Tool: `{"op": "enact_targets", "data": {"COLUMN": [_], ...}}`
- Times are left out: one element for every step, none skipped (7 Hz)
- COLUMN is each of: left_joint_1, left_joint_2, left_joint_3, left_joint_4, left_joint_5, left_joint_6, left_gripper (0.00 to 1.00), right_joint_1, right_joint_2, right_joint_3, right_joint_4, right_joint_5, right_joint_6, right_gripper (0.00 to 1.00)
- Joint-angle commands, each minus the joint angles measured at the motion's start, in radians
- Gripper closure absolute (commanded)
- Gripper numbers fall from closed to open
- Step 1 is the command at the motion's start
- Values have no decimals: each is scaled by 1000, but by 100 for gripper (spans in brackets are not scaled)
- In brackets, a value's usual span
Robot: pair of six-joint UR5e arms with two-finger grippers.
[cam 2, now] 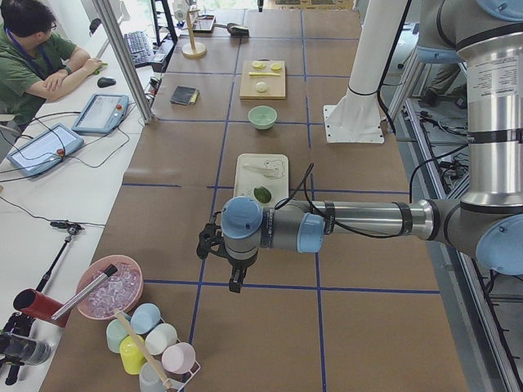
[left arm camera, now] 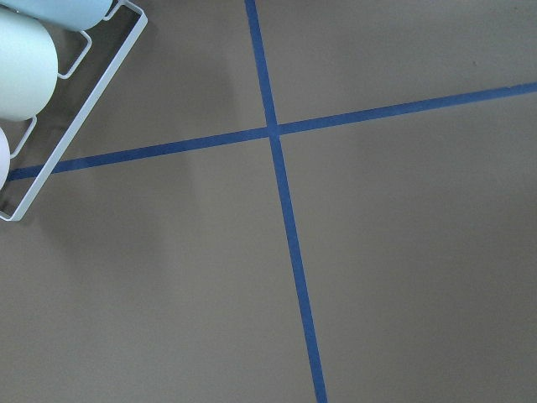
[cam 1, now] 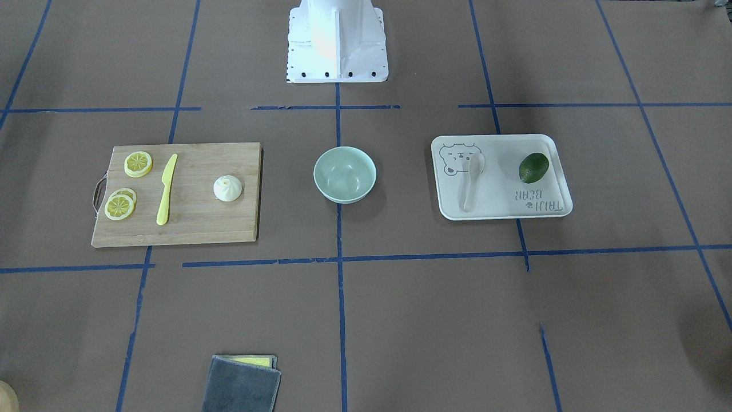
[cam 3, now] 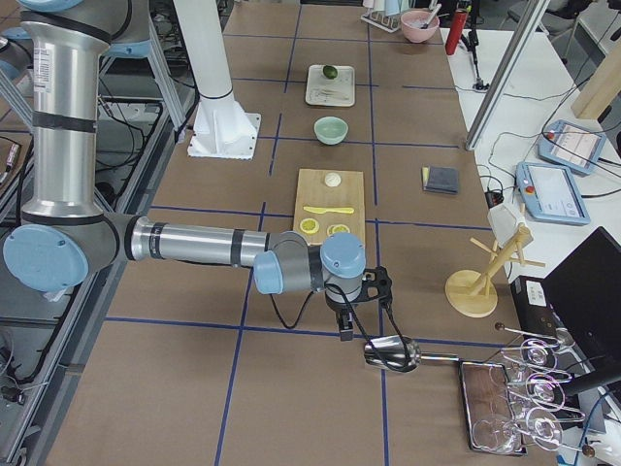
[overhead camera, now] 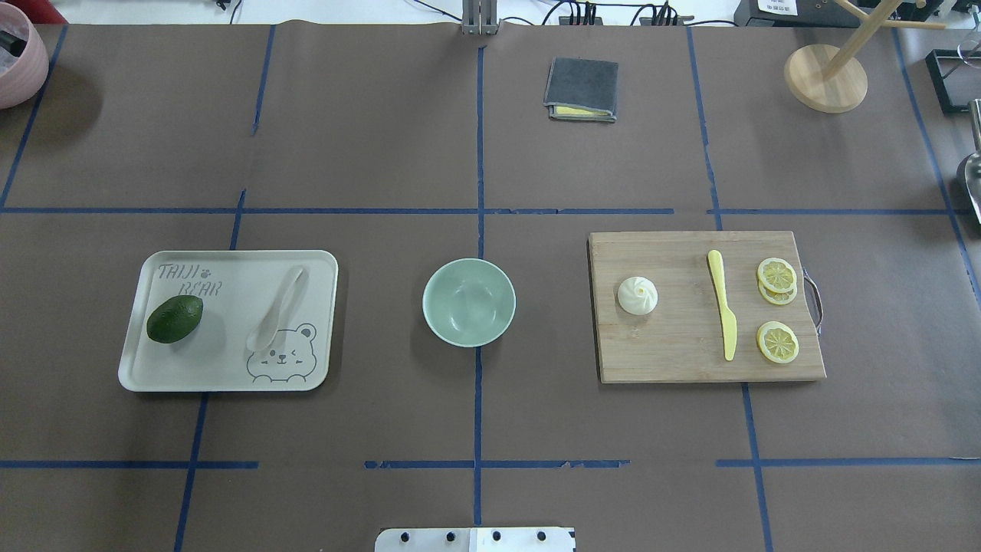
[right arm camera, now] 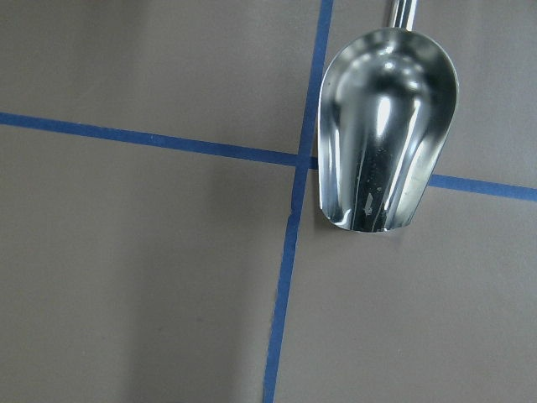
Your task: Put spoon and bun in bowl
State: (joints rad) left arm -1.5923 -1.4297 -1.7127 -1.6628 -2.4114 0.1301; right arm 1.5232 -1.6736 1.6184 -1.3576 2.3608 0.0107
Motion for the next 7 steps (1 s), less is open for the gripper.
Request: {"op": "enact_targets", "data": {"left_joint_1": [2,2,2,3,5,5,5], "left_joint_2": [-2,0,0,2,0,-12,-24], "left_joint_3": [-2,-5,-4,2,-8,5,39], "left_joint_4": [0,-2,-40,-120,-220,-403,-592], "left_joint_5": [5,0,6,9,-1,2,6], "left_joint_6": [6,6,6,3,3,-4,-6], "left_gripper": [0,0,0,0,0,0,0], "right_joint_1": [0,0,0,-2,-2,0,-5], "right_joint_2": [2,6,8,14,44,89,125], "right_joint_3": [2,5,8,6,12,6,-6], "right_joint_4": [2,2,3,2,23,69,98], "right_joint_5": [0,0,-2,-2,-8,-12,-12], "right_joint_6": [0,0,-3,0,8,9,15], "right_gripper": [0,0,0,0,0,0,0]}}
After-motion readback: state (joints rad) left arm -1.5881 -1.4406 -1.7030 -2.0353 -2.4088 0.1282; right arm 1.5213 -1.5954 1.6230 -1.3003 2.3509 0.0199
